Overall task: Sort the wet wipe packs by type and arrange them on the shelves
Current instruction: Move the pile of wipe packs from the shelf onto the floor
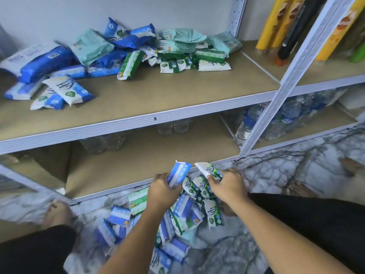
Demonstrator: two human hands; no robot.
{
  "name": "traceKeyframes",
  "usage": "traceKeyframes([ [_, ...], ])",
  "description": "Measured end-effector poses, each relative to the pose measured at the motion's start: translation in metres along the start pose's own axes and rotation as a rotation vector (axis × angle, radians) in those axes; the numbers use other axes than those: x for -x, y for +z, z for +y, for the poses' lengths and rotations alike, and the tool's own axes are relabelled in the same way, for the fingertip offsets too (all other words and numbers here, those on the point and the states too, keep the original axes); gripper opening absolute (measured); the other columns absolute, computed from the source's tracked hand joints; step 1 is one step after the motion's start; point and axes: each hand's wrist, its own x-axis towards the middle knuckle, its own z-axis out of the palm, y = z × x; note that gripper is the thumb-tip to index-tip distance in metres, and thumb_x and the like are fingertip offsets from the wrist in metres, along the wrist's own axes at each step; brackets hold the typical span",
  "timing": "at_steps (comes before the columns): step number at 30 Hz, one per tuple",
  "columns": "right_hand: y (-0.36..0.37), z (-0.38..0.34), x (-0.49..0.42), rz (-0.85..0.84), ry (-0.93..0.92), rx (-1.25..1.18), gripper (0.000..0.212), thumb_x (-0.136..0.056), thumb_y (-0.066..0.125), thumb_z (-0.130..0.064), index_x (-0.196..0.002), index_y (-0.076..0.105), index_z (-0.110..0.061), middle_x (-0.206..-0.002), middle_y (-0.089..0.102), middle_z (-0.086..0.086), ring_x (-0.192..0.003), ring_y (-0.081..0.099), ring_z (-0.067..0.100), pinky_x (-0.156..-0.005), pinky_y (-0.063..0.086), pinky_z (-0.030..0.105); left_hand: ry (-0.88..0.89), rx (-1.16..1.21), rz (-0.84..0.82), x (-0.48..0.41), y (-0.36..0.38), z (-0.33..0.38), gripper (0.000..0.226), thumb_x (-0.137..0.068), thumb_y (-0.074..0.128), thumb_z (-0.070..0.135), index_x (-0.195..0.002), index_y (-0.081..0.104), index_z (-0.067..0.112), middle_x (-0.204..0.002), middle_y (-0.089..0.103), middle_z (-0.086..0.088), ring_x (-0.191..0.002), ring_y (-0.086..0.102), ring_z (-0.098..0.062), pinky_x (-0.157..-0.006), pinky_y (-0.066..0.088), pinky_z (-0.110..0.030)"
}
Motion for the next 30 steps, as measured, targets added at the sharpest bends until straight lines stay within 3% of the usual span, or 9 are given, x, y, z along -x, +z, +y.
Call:
traceKeyframes([
  [2, 0.019, 0.01, -0.001, -0.072, -0.039, 0.12, 0.064, -0.073, 0.047, -0.067, -0.085, 0.076, -0.011, -0.085, 0.07, 0.007, -0.089, 0.066, 0.029, -0.082, 0.054, 0.035, -0.036, -0.053, -0.07, 0.0, 0.018, -0.017, 0.038, -0.074, 0.067, 0.057, -0.083, 0.063, 0.021, -0.081, 0.059, 0.0, -0.074, 0.061, -0.025, -0.064, 0.049, -0.032],
  [4, 0.036, 0.016, -0.001, -0.145, -0.022, 0.174, 0.059, -0.082, 0.054, -0.063, -0.089, 0.074, -0.009, -0.091, 0.072, 0.006, -0.093, 0.067, 0.026, -0.073, 0.053, 0.028, -0.073, -0.11, -0.145, 0.001, 0.033, -0.034, 0.038, -0.076, 0.067, 0.056, -0.08, 0.059, 0.019, -0.081, 0.058, -0.003, -0.072, 0.06, -0.026, -0.062, 0.049, -0.032],
  [7, 0.069, 0.026, -0.005, -0.262, 0.056, 0.228, 0.054, -0.09, 0.056, -0.055, -0.094, 0.072, -0.003, -0.096, 0.072, 0.01, -0.095, 0.069, 0.029, -0.069, 0.052, 0.03, -0.153, -0.168, -0.252, -0.002, 0.054, -0.057, 0.042, -0.076, 0.061, 0.06, -0.088, 0.061, 0.02, -0.087, 0.062, -0.005, -0.072, 0.062, -0.024, -0.065, 0.055, -0.034],
  [9, 0.095, 0.031, -0.006, -0.311, 0.078, 0.253, 0.051, -0.093, 0.054, -0.051, -0.096, 0.072, -0.003, -0.098, 0.072, 0.012, -0.096, 0.069, 0.03, -0.072, 0.053, 0.031, -0.138, -0.264, -0.266, -0.005, 0.067, -0.067, 0.051, -0.082, 0.056, 0.062, -0.11, 0.063, 0.021, -0.106, 0.064, -0.007, -0.091, 0.065, -0.026, -0.08, 0.056, -0.037],
  [12, 0.134, 0.039, 0.001, -0.376, 0.127, 0.286, 0.046, -0.097, 0.051, -0.048, -0.099, 0.072, -0.008, -0.1, 0.071, 0.01, -0.097, 0.068, 0.026, -0.076, 0.049, 0.028, -0.069, -0.493, -0.256, -0.001, 0.079, -0.074, 0.065, -0.092, 0.045, 0.066, -0.142, 0.049, 0.025, -0.137, 0.055, -0.001, -0.13, 0.048, -0.024, -0.104, 0.038, -0.043],
  [15, 0.173, 0.045, 0.016, -0.432, 0.22, 0.224, 0.043, -0.097, 0.055, -0.045, -0.115, 0.066, -0.008, -0.119, 0.067, 0.014, -0.11, 0.065, 0.028, -0.085, 0.051, 0.031, -0.051, -0.559, -0.258, 0.002, 0.088, -0.085, 0.068, -0.094, 0.036, 0.069, -0.149, 0.038, 0.029, -0.148, 0.046, 0.004, -0.139, 0.036, -0.023, -0.106, 0.032, -0.045],
  [20, 0.188, 0.046, 0.025, -0.436, 0.306, 0.164, 0.054, -0.098, 0.055, -0.045, -0.137, 0.05, -0.008, -0.141, 0.051, 0.014, -0.114, 0.063, 0.028, -0.089, 0.05, 0.034, -0.084, -0.573, -0.327, -0.003, 0.093, -0.084, 0.069, -0.097, 0.032, 0.068, -0.152, 0.033, 0.028, -0.152, 0.04, 0.002, -0.142, 0.029, -0.026, -0.109, 0.029, -0.048],
  [26, 0.167, 0.045, 0.008, -0.463, 0.347, 0.048, 0.05, -0.091, 0.054, -0.047, -0.12, 0.062, -0.007, -0.129, 0.058, 0.016, -0.112, 0.062, 0.03, -0.084, 0.051, 0.031, -0.094, -0.502, -0.308, 0.001, 0.083, -0.08, 0.073, -0.094, 0.034, 0.071, -0.152, 0.033, 0.027, -0.15, 0.043, 0.003, -0.14, 0.033, -0.025, -0.107, 0.03, -0.047],
  [30, 0.132, 0.015, -0.009, -0.296, 0.316, -0.104, 0.037, -0.091, 0.055, -0.035, -0.116, 0.066, -0.01, -0.118, 0.062, 0.015, -0.105, 0.063, 0.032, -0.082, 0.052, 0.03, -0.111, -0.41, -0.245, 0.001, 0.066, -0.065, 0.071, -0.095, 0.038, 0.066, -0.153, 0.032, 0.026, -0.15, 0.043, 0.0, -0.139, 0.034, -0.027, -0.108, 0.03, -0.048],
])
